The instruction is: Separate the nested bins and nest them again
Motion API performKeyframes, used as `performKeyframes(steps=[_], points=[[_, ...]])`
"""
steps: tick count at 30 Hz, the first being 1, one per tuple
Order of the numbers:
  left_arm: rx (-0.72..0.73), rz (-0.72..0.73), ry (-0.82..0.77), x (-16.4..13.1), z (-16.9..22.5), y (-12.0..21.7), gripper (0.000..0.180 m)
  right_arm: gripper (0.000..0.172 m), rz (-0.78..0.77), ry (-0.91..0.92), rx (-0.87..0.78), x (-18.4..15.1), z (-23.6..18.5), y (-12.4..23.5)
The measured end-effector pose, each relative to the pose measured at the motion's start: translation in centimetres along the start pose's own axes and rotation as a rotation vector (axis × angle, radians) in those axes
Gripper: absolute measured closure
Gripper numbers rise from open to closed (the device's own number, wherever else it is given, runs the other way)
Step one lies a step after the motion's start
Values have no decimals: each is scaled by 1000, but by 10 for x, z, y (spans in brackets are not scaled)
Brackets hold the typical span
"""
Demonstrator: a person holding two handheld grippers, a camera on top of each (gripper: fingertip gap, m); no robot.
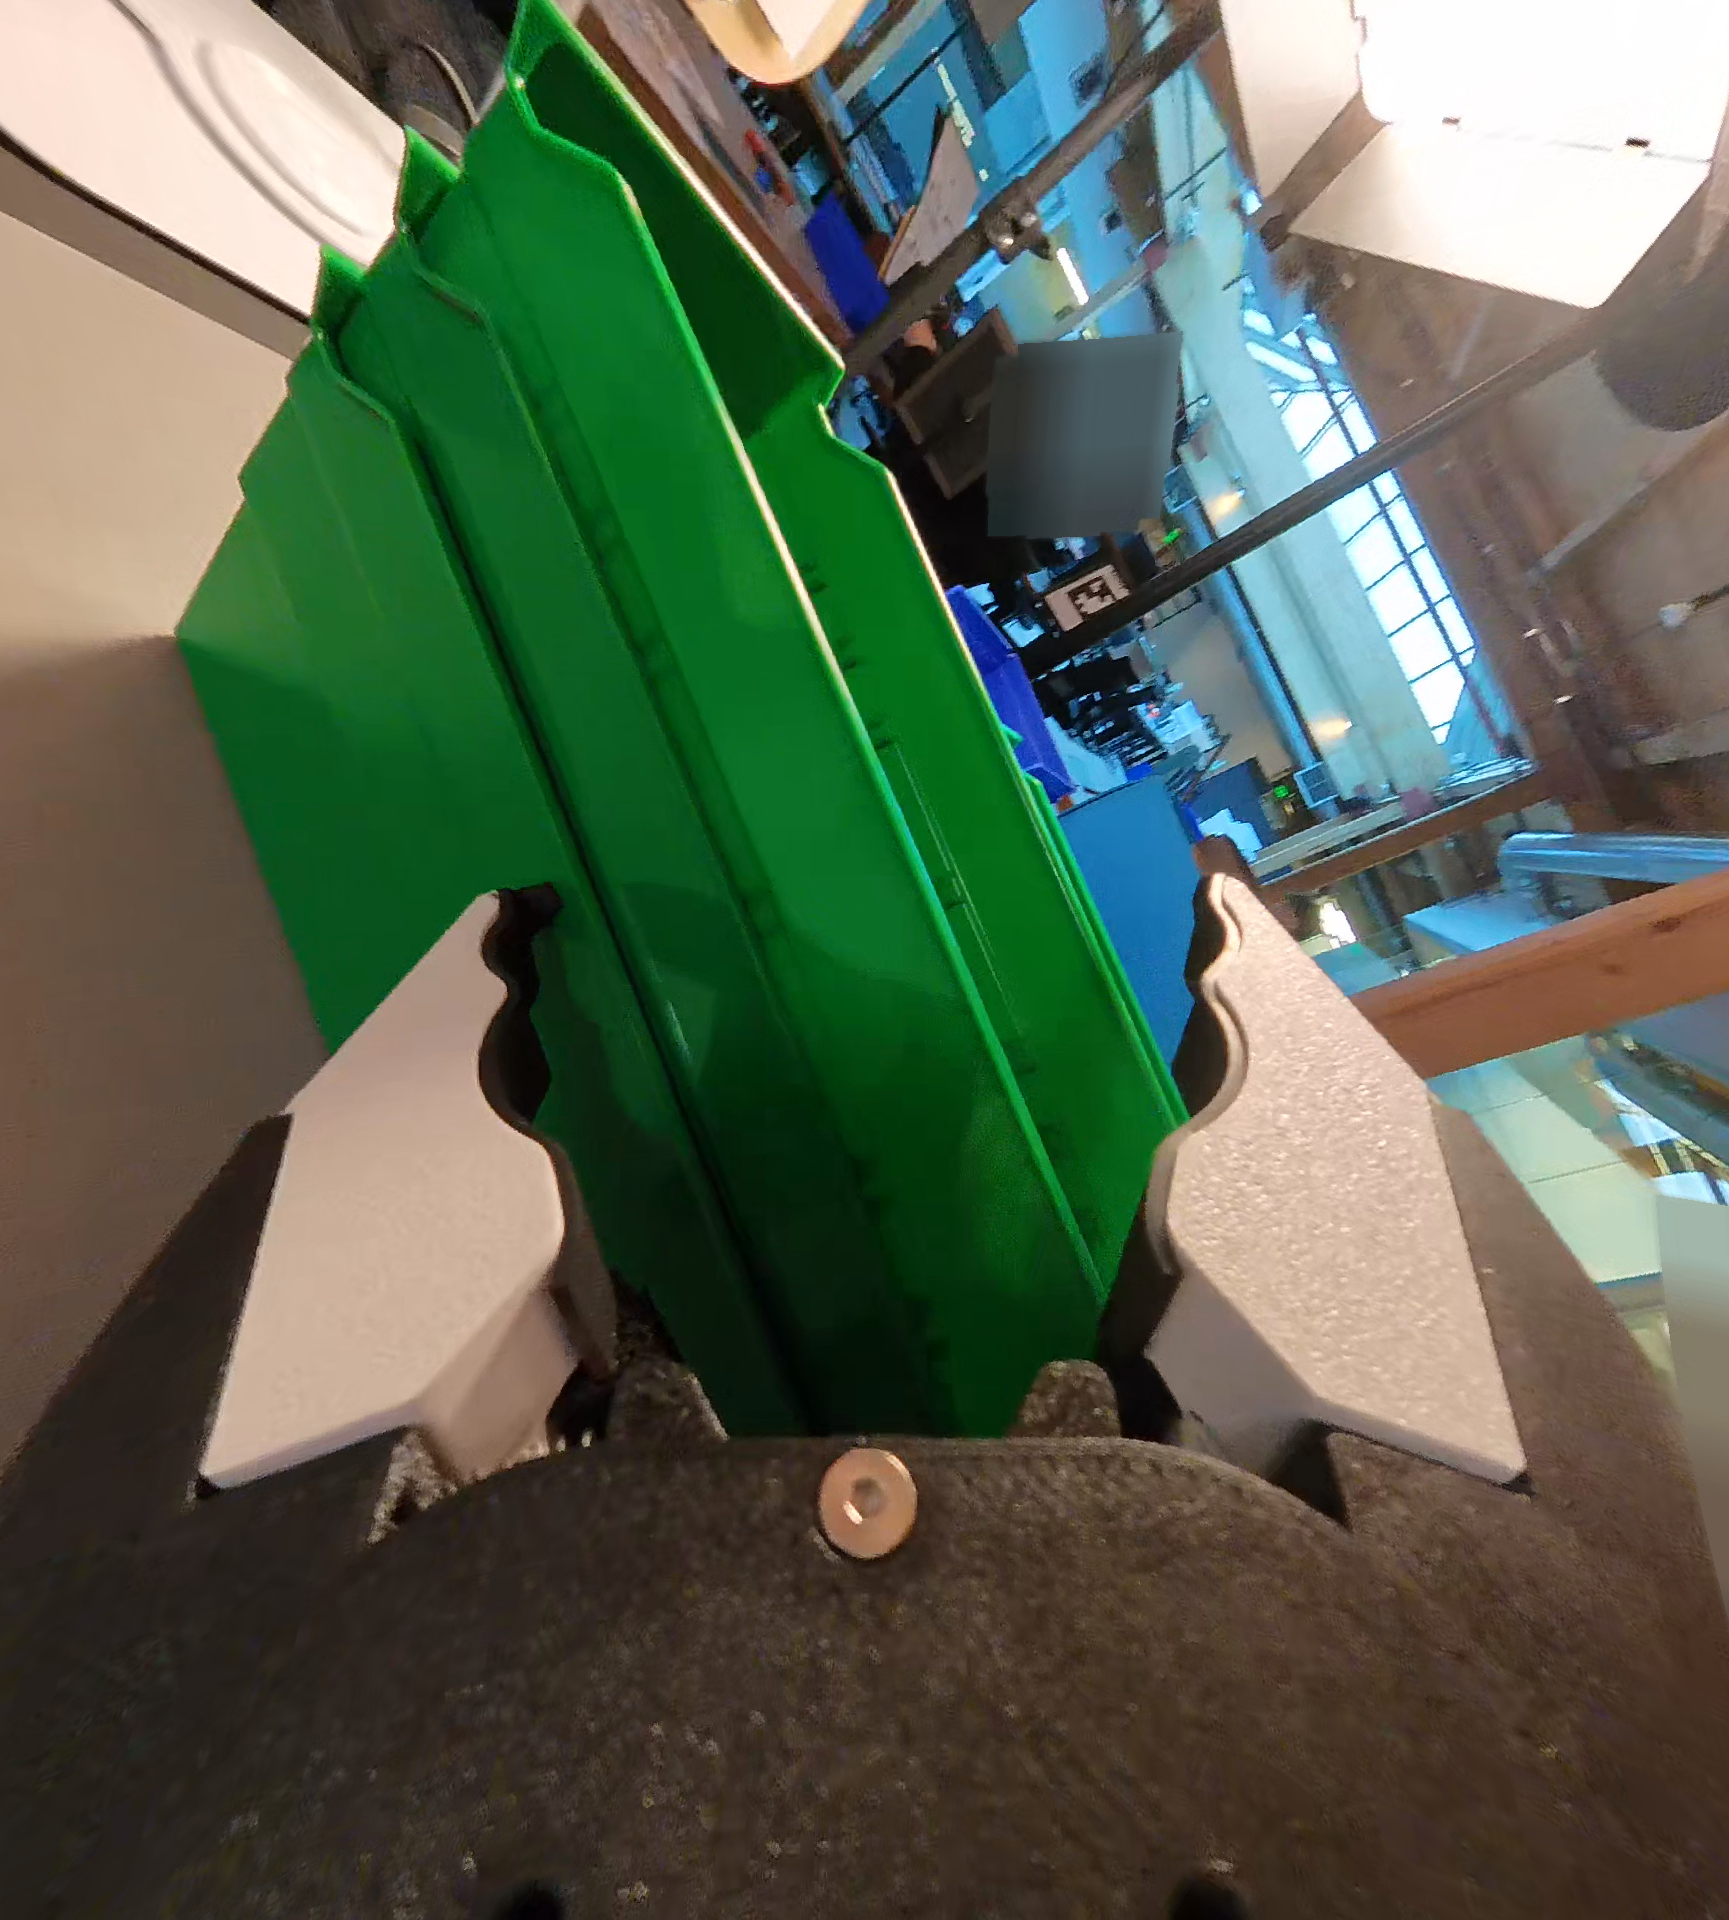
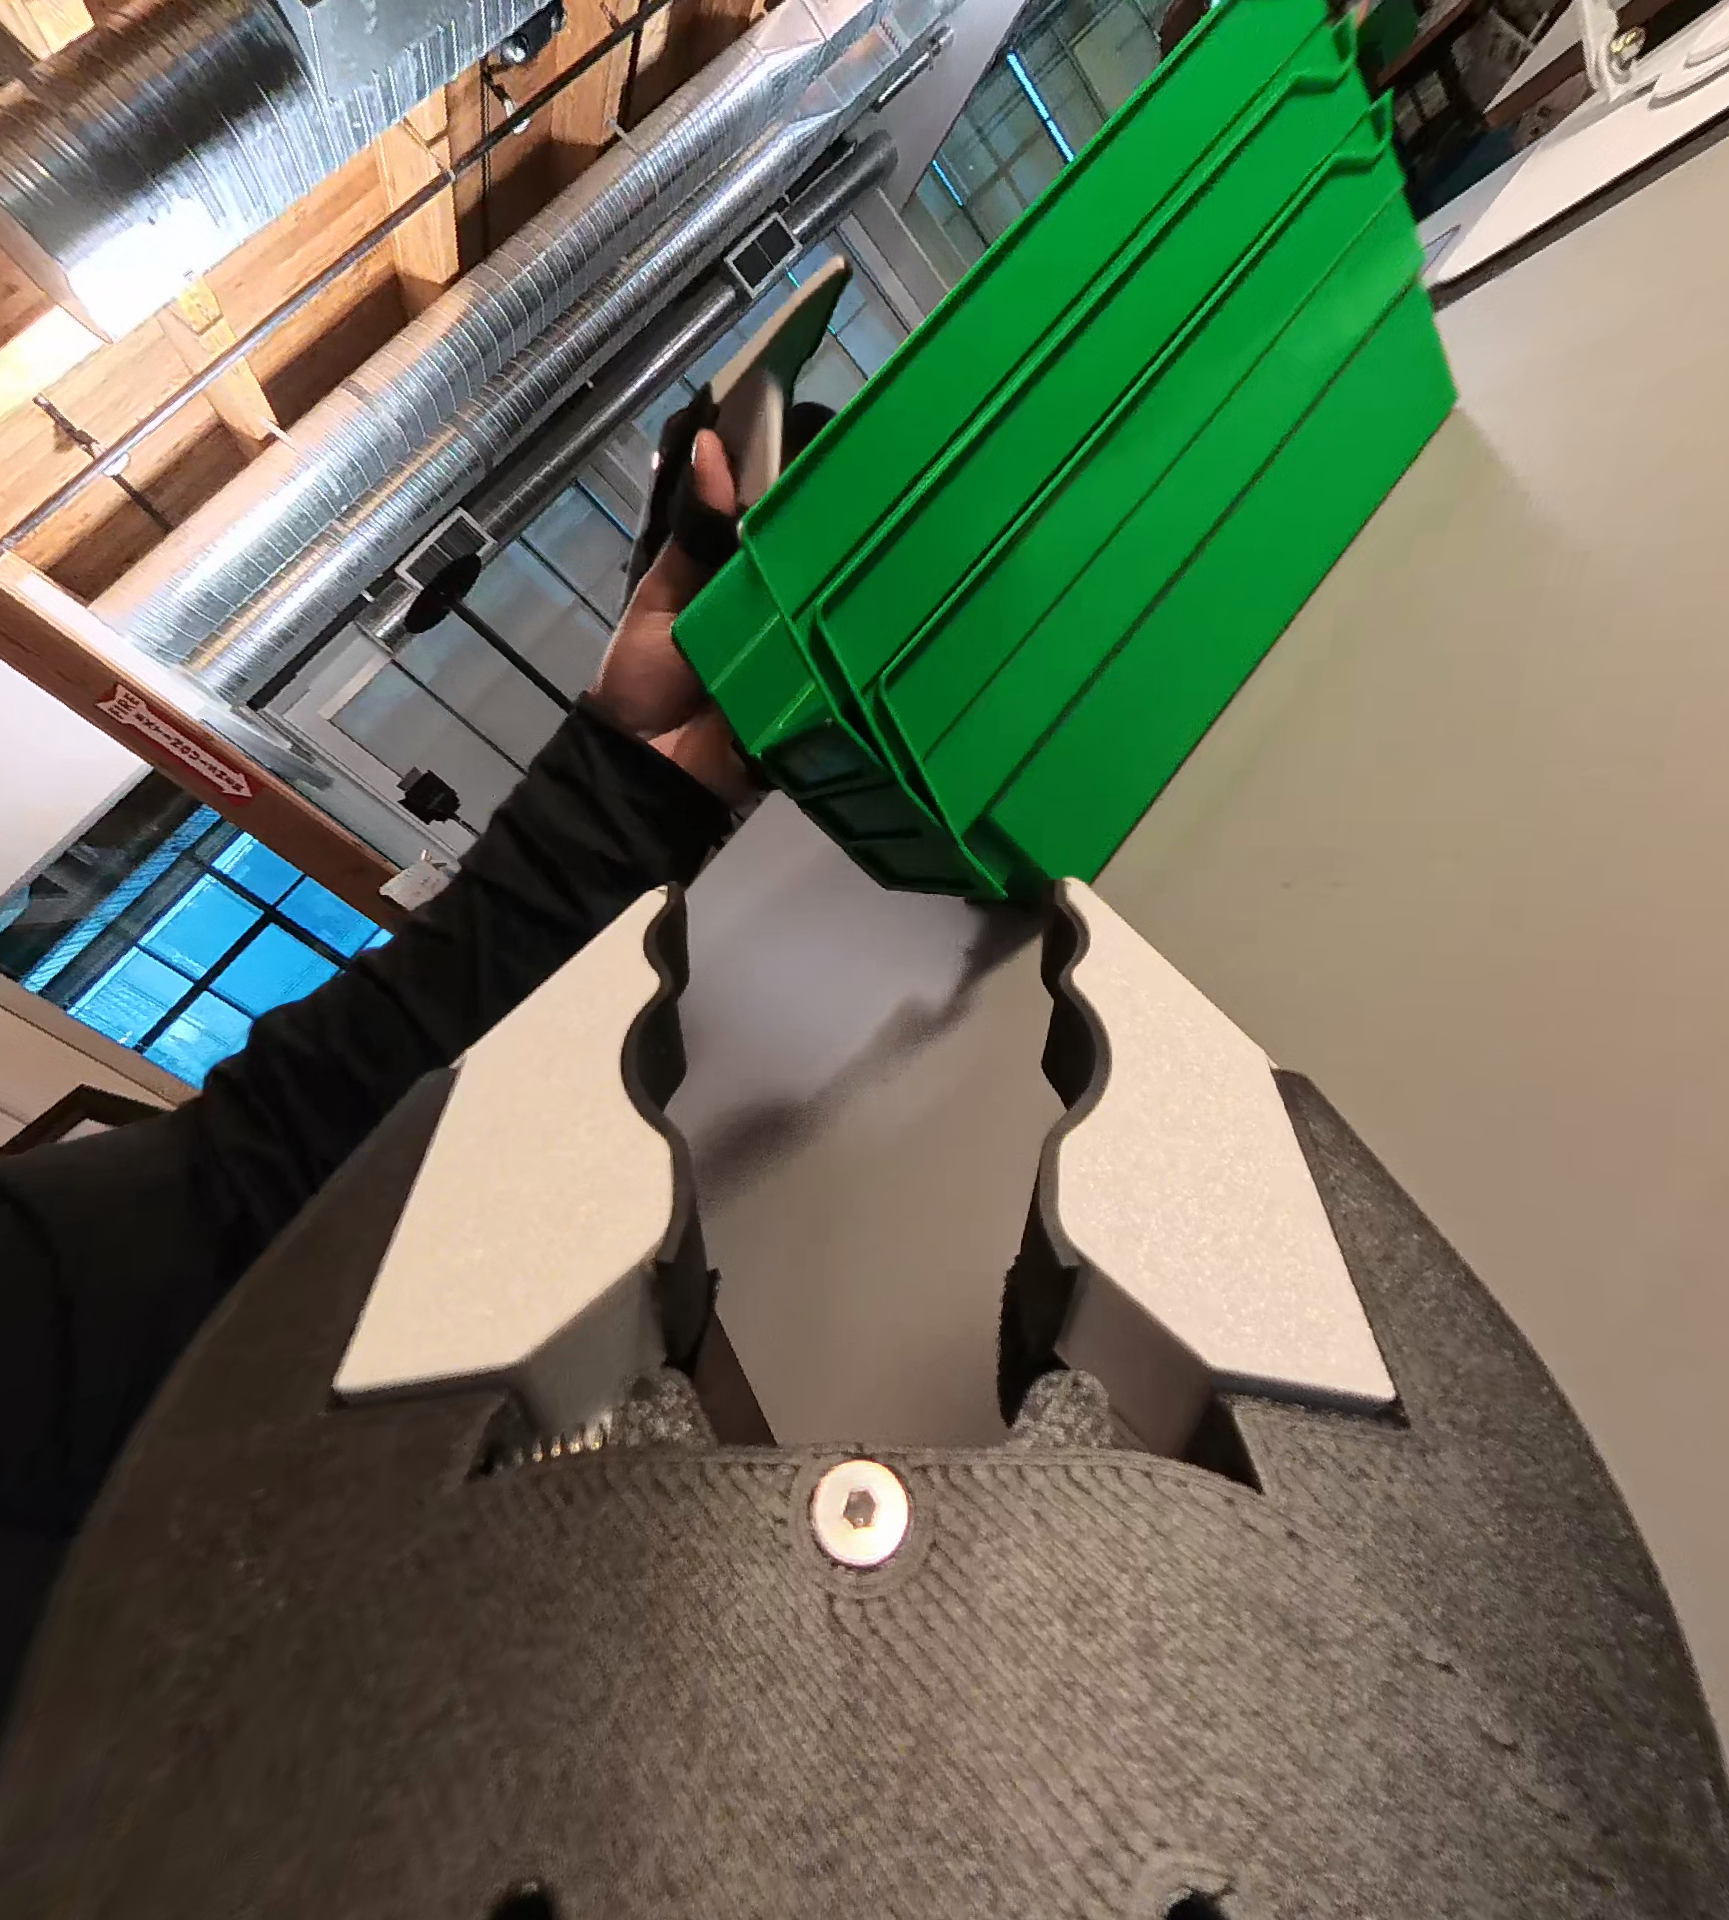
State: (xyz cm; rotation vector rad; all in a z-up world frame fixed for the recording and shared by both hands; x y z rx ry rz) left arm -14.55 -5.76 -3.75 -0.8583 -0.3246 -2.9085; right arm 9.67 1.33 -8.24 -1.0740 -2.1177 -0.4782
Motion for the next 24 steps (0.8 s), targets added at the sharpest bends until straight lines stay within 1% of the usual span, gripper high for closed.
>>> performKeyframes(steps=[3,5,6,8,10,11,12,13,15,16,17,19,20,22,24], points=[[-67,19,-12,-14,18,-20,52,101,22,10,20,3,-3,3],[-124,8,-45,-20,29,-26,50,101,38,29,64,4,-12,7],[-153,7,-69,-20,32,-26,50,101,39,36,88,4,-17,10],[-177,43,-135,-12,31,-18,49,99,37,57,70,12,-22,21],[-185,96,-217,-1,21,-4,49,98,70,107,43,35,-31,41],[-180,110,-284,1,14,2,49,98,83,139,15,50,-35,52],[-157,126,-370,1,3,7,51,97,87,177,-28,65,-37,63],[-118,144,-453,0,-9,12,54,94,79,219,-106,81,-34,74],[-60,133,-568,-10,-32,17,57,82,36,327,-319,113,-15,95],[-61,97,-580,-16,-35,16,58,71,2,368,-441,128,-1,105],[-84,63,-581,-20,-31,16,57,56,-45,399,-541,142,13,112],[-86,60,-618,-24,-27,17,58,24,-159,426,-737,167,49,120],[-71,59,-626,-26,-28,15,61,13,-235,415,-817,174,69,122],[-71,8,-613,-34,-29,10,61,13,-400,351,-881,178,105,120],[-78,-25,-597,-40,-28,6,62,13,-534,247,-870,173,129,111]])
Point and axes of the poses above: each gripper's, where its closed fingertips meet, y back along the fingers, x out of its top, z = x × y across the jaws, the point moved 2 cm from there along y, back along the fingers, and after that the axes turned 4 degrees about -z, right-handed, at the moved point
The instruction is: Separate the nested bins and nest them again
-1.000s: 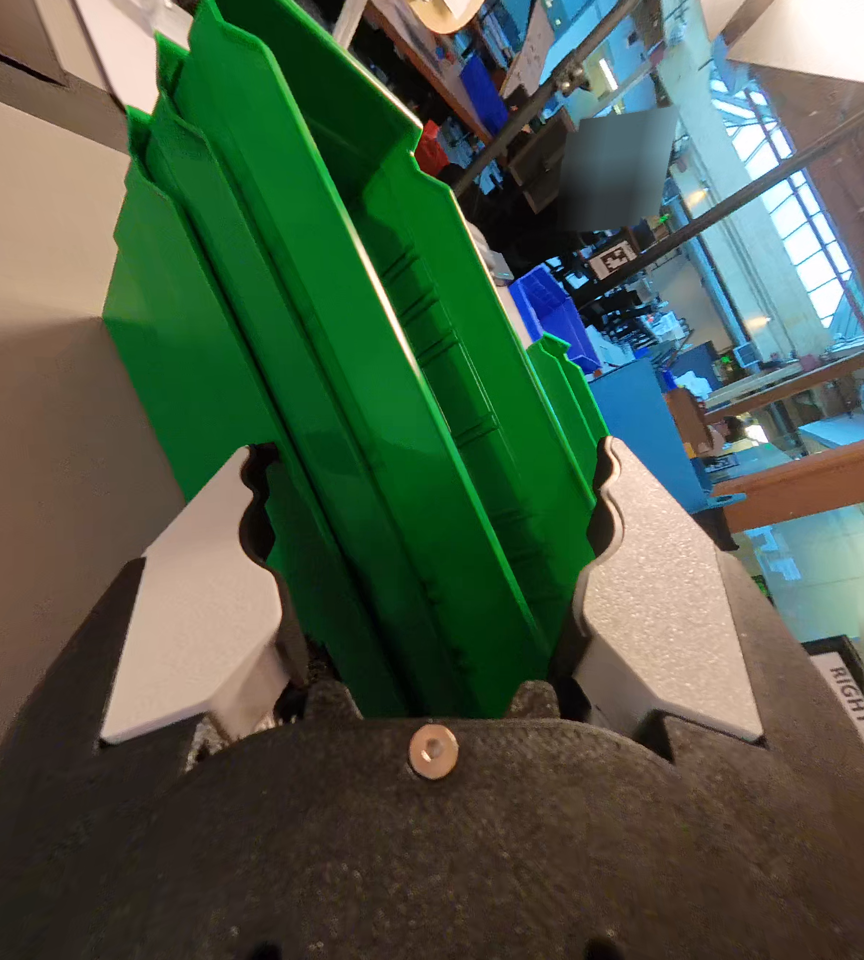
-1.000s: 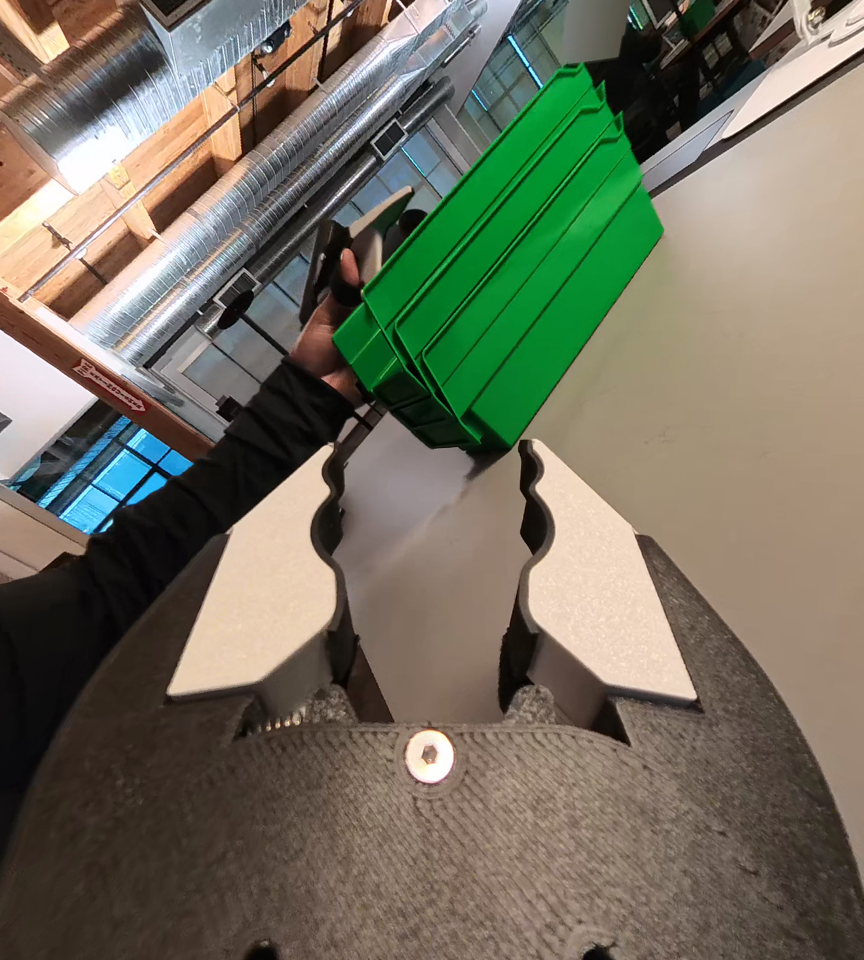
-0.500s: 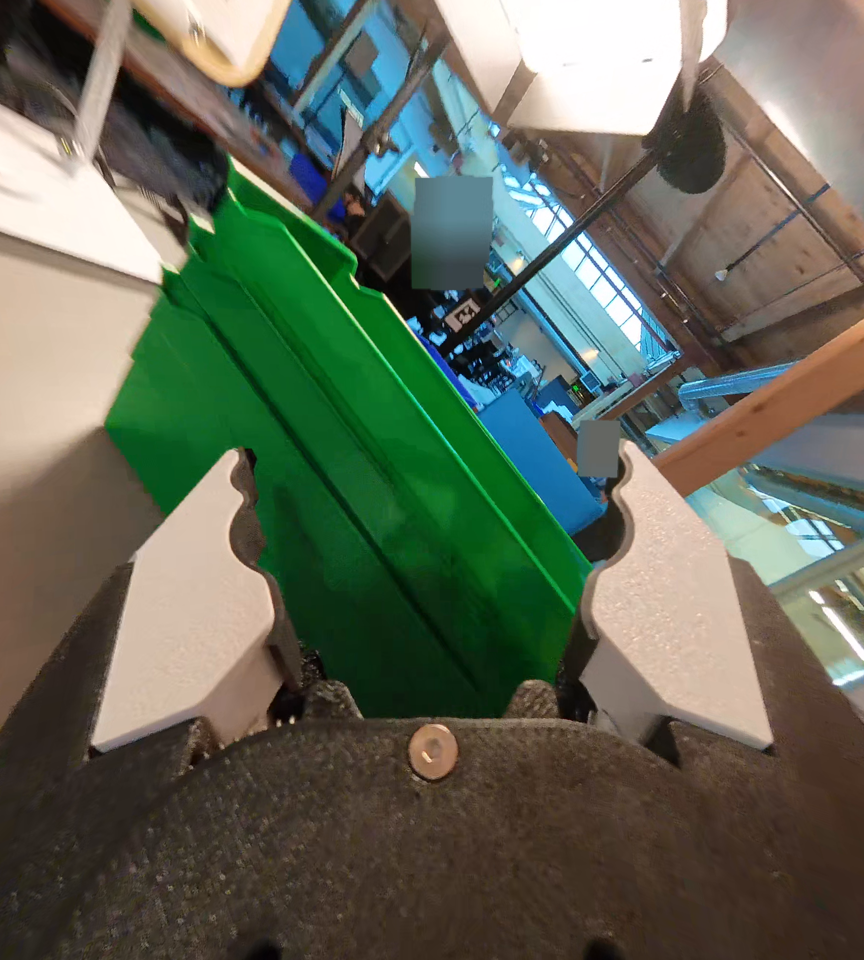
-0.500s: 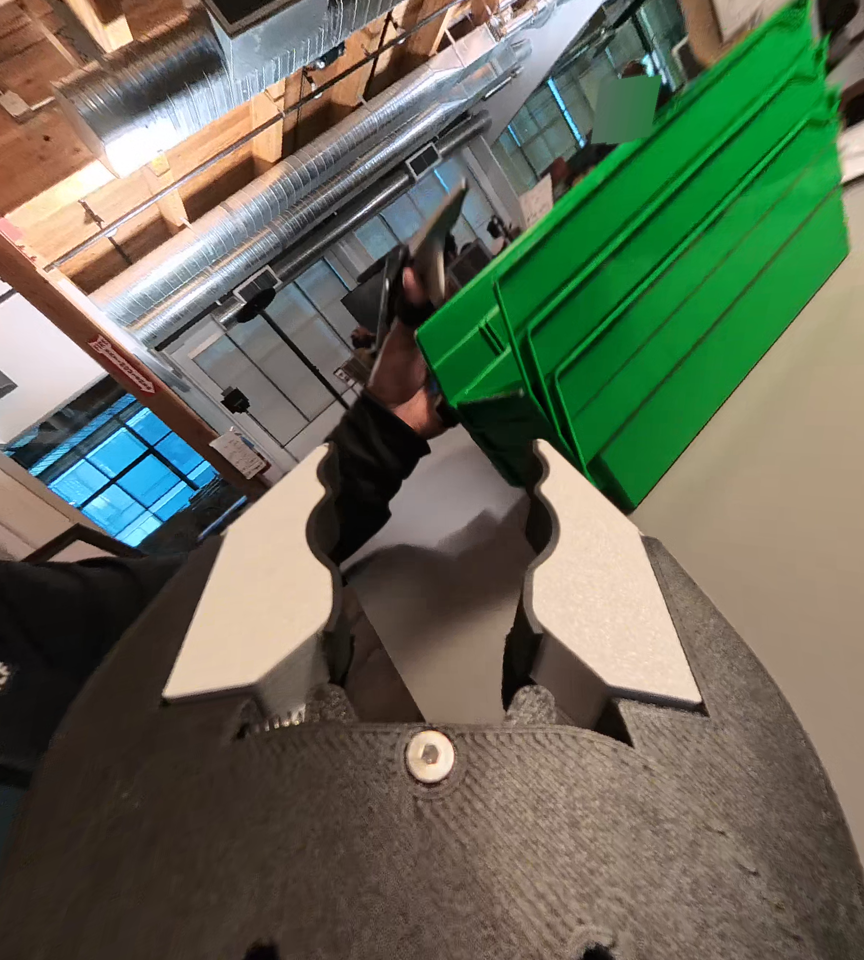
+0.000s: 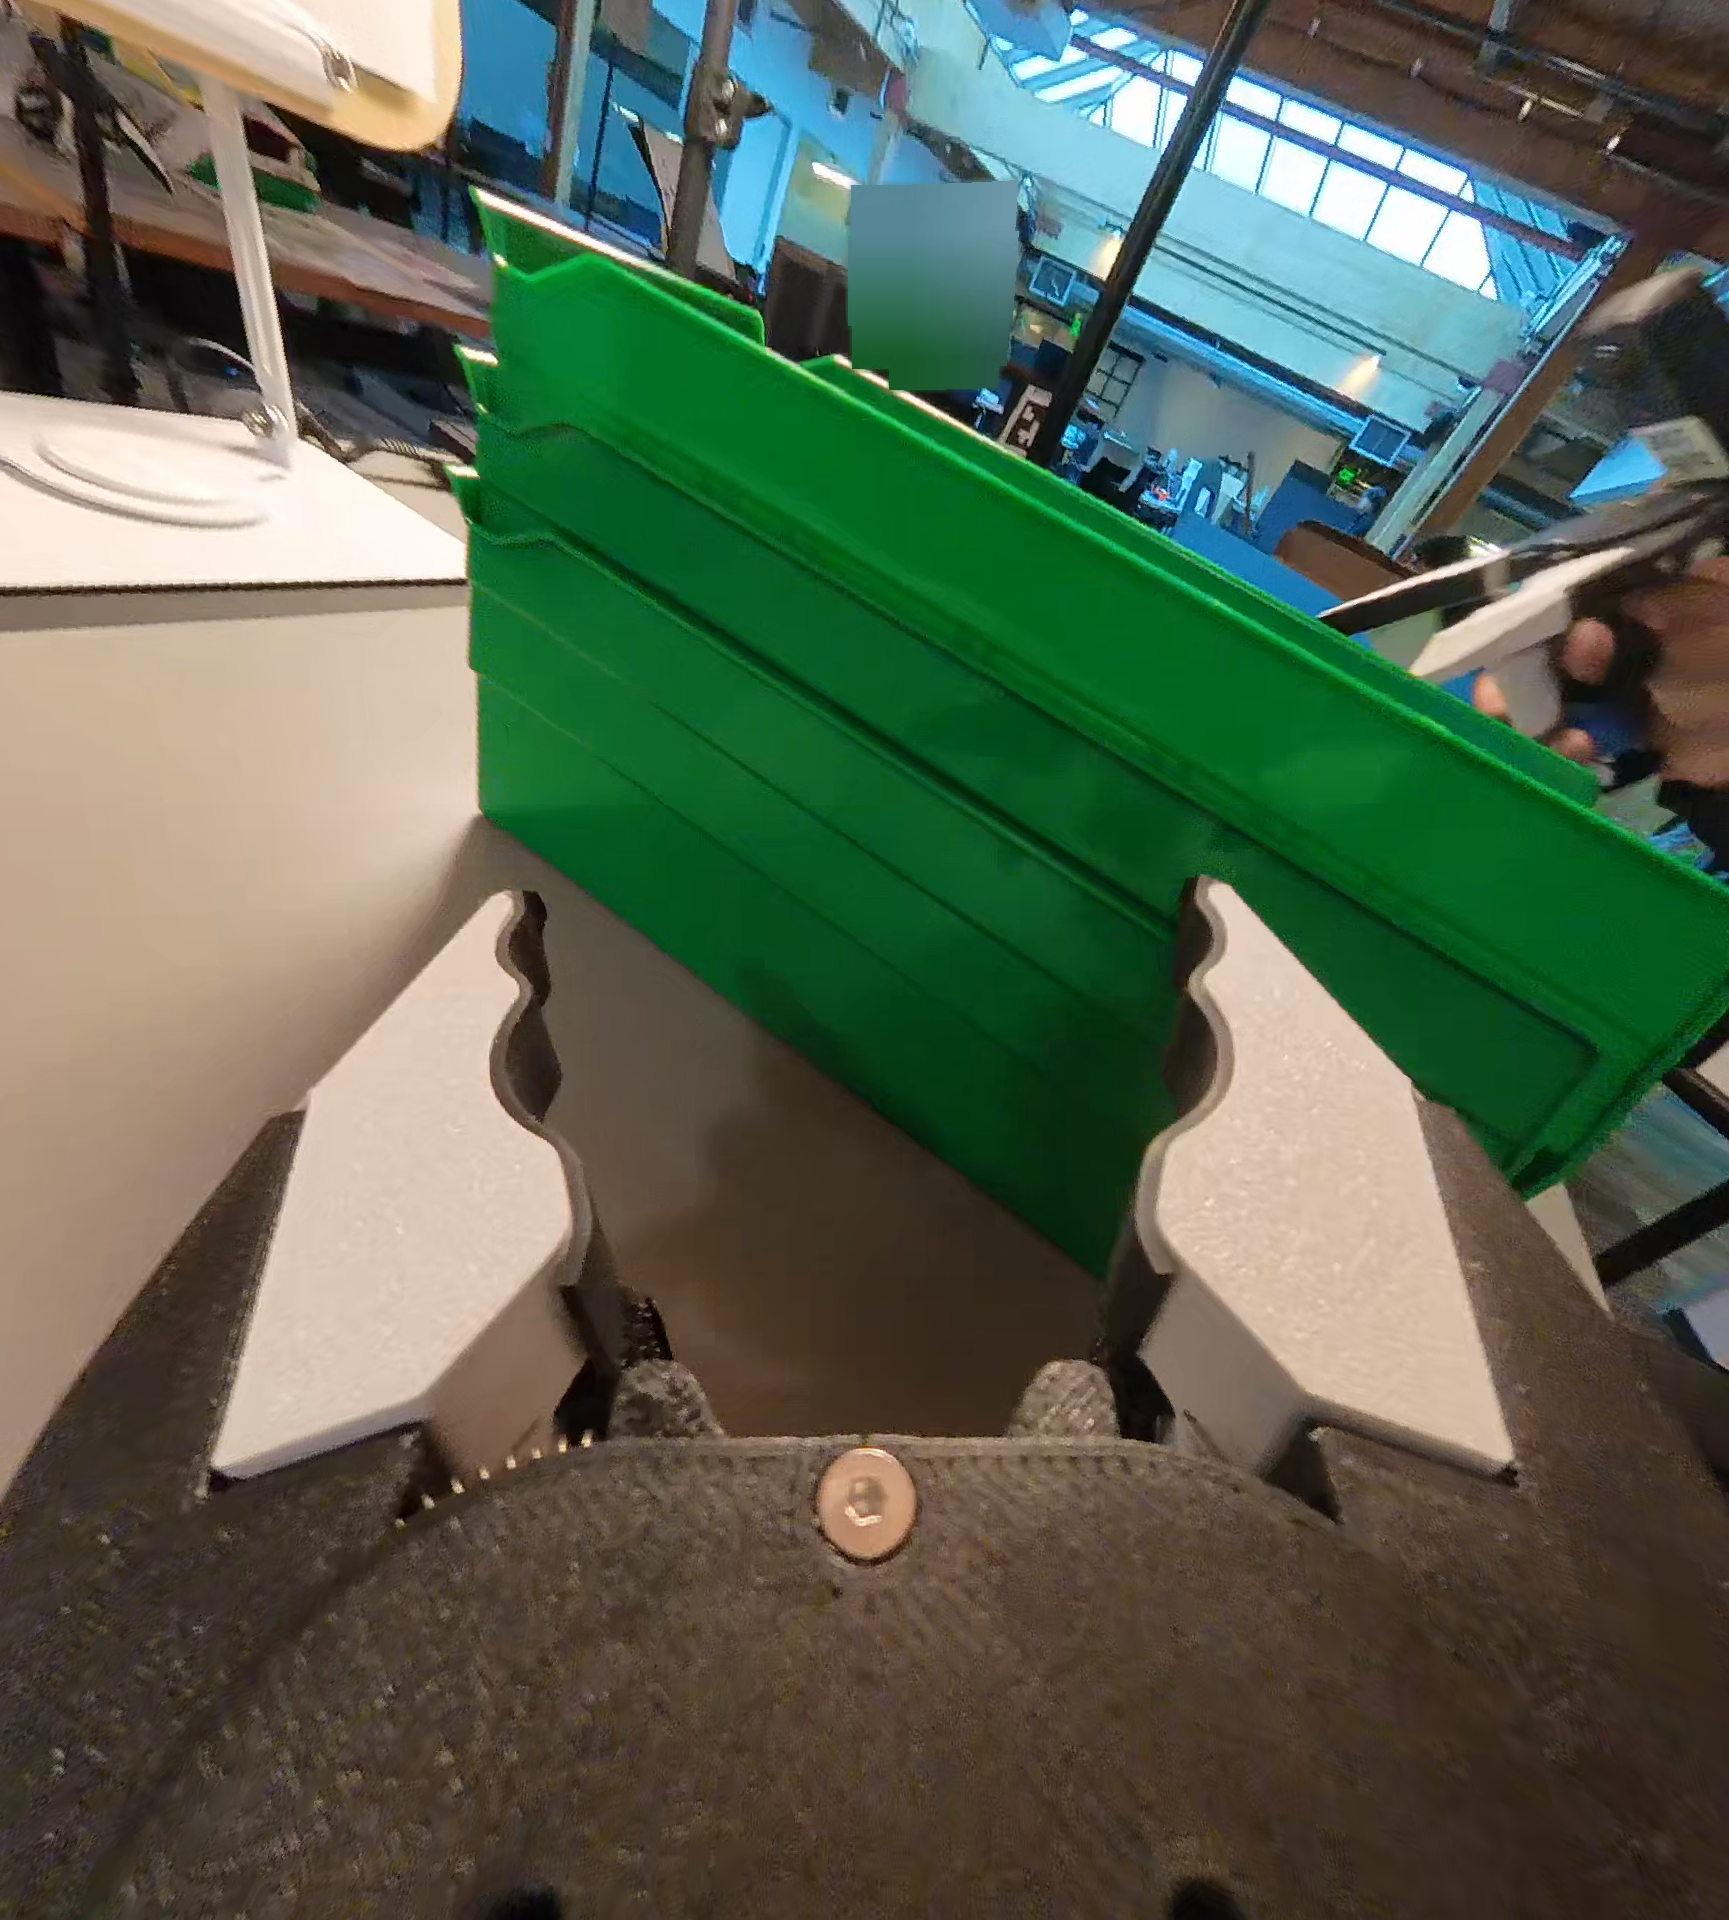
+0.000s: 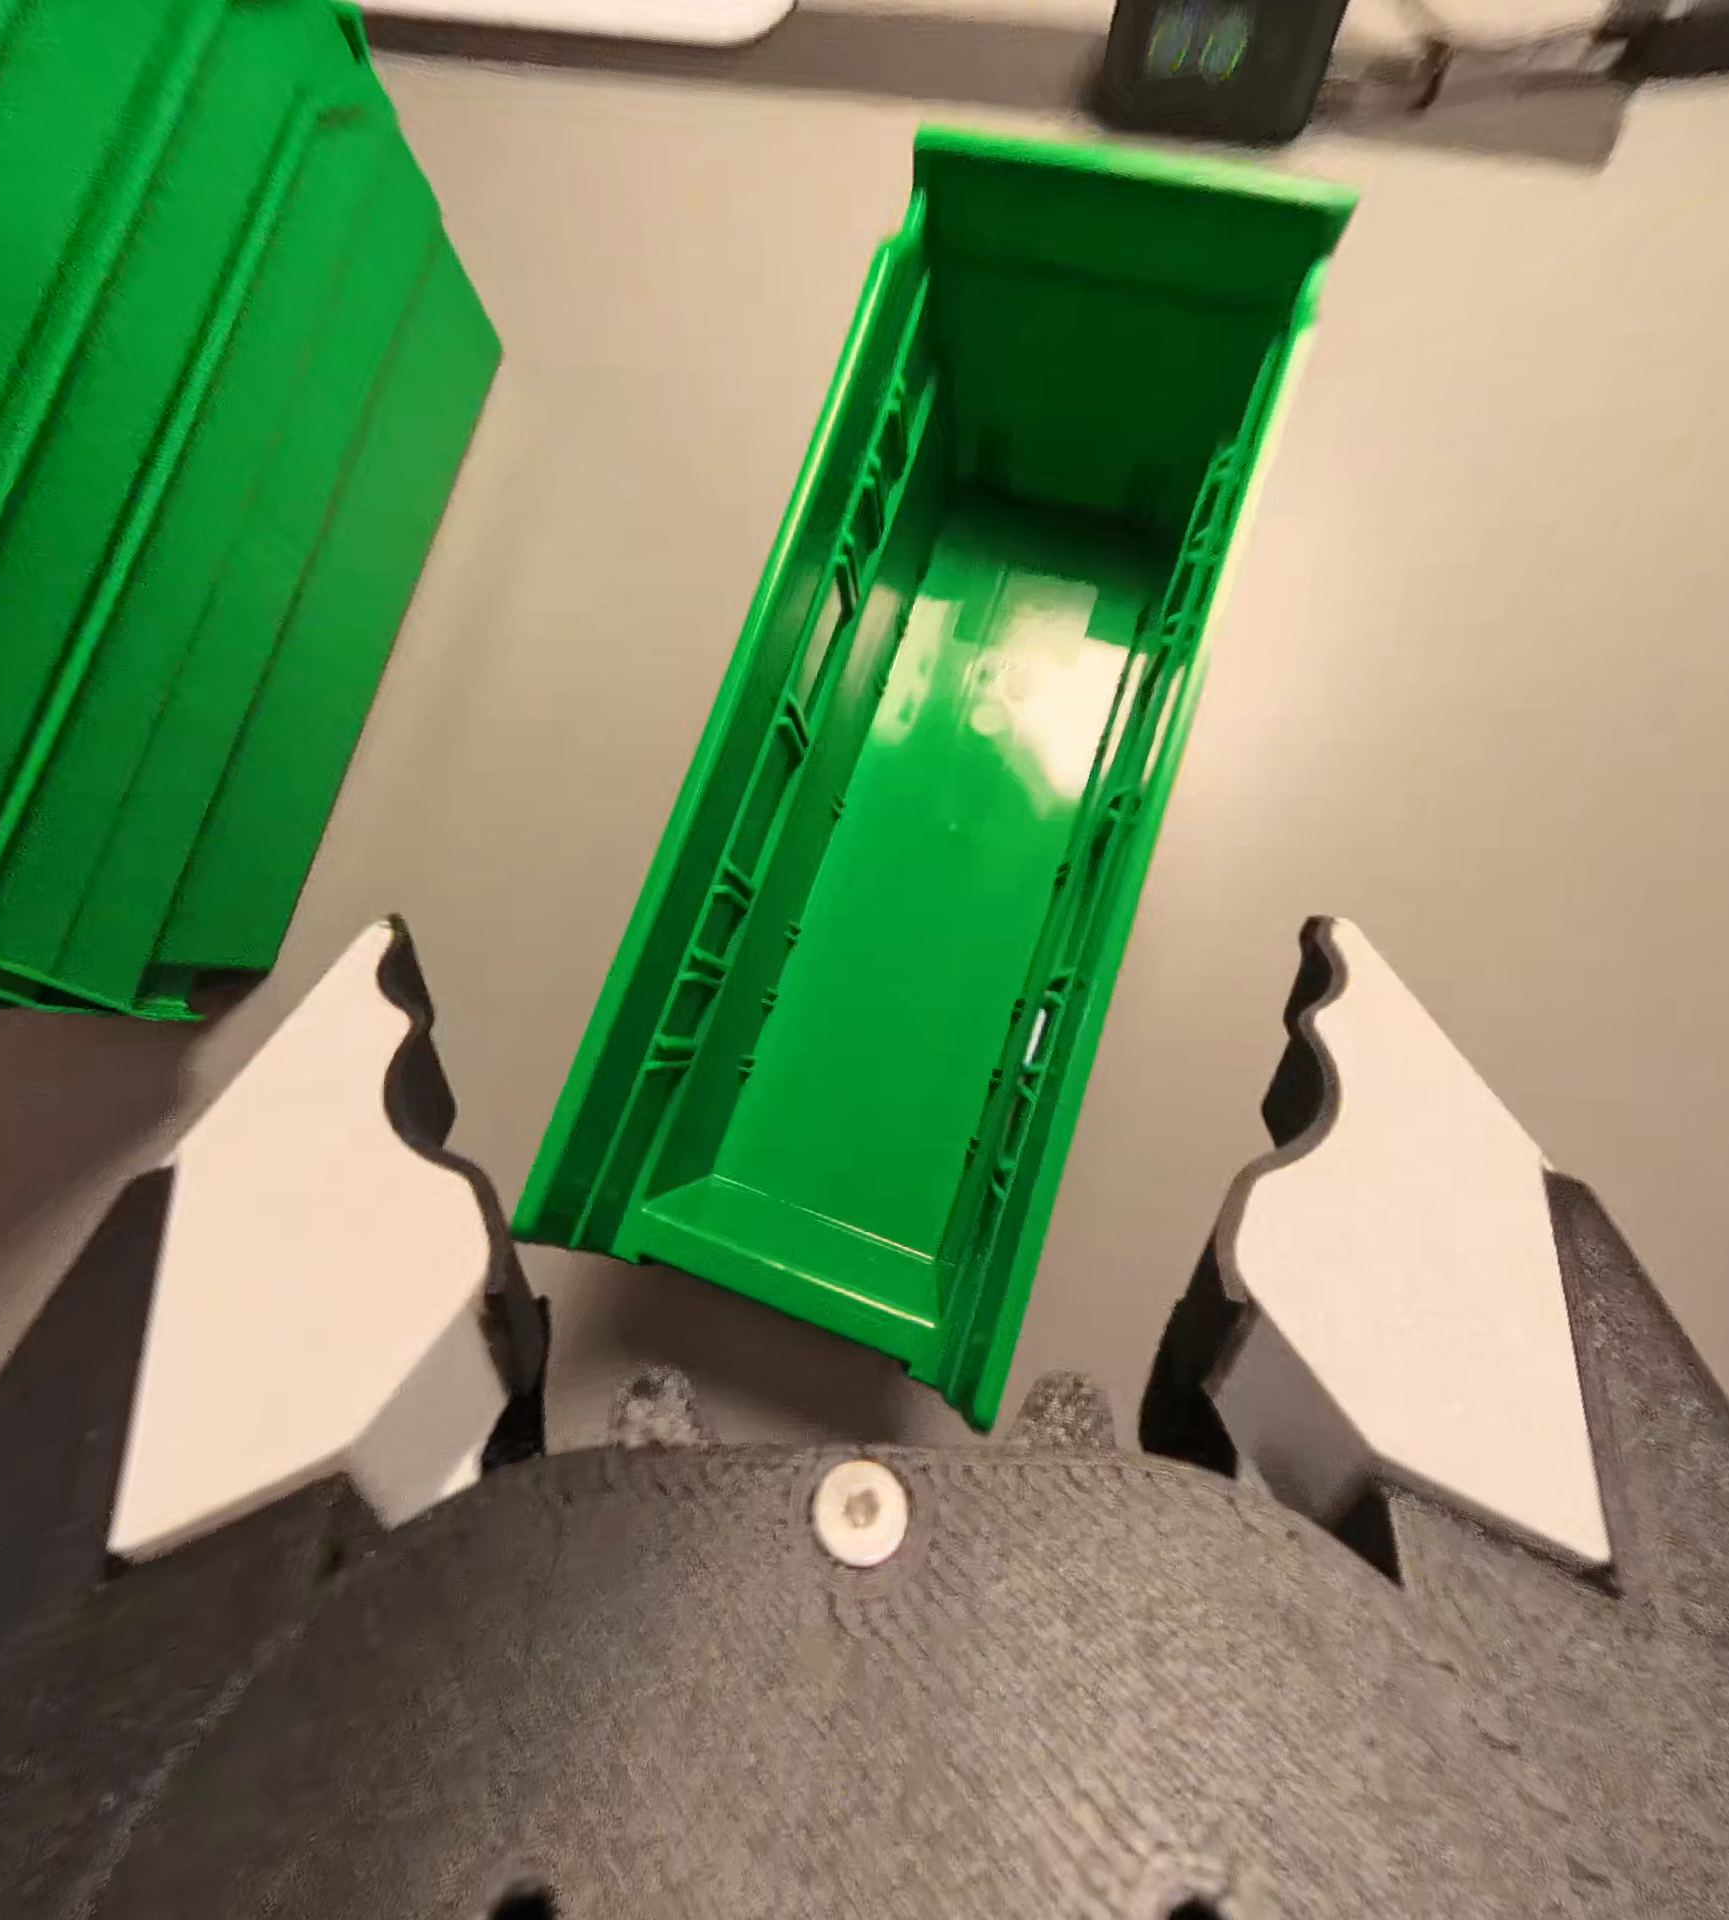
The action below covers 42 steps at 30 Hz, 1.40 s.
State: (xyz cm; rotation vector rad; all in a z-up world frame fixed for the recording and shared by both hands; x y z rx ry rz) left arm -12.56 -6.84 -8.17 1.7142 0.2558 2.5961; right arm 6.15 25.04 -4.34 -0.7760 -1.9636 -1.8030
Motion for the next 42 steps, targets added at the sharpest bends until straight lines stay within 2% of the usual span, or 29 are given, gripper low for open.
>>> performKeyframes(steps=[2,9,17,19,21,27,31,34,38,42], points=[[-19,0,25,-1,3,-2,63,13,-81,-24,42,5,-1,-17],[-27,-5,94,-2,-2,-3,66,13,-244,-57,-45,19,18,-49],[-29,-3,127,-2,-6,-1,67,14,-384,-58,-94,10,25,-73],[-29,-1,132,-2,-6,-1,67,19,-423,-53,-100,4,25,-77],[-28,-2,135,-2,-7,-1,67,32,-422,-79,-53,5,19,-79],[-29,-9,133,-3,-6,-1,67,52,-429,-76,-57,7,18,-75],[-31,-11,131,-3,-6,-2,68,59,-424,-52,-82,10,18,-72],[-32,-11,138,-3,-6,-2,68,61,-400,-61,-29,19,7,-65],[-31,-14,153,-3,-8,-2,69,62,-324,-48,57,47,-21,-41],[-25,-17,171,-4,-10,-3,69,63,-200,-5,146,93,-68,-2]])
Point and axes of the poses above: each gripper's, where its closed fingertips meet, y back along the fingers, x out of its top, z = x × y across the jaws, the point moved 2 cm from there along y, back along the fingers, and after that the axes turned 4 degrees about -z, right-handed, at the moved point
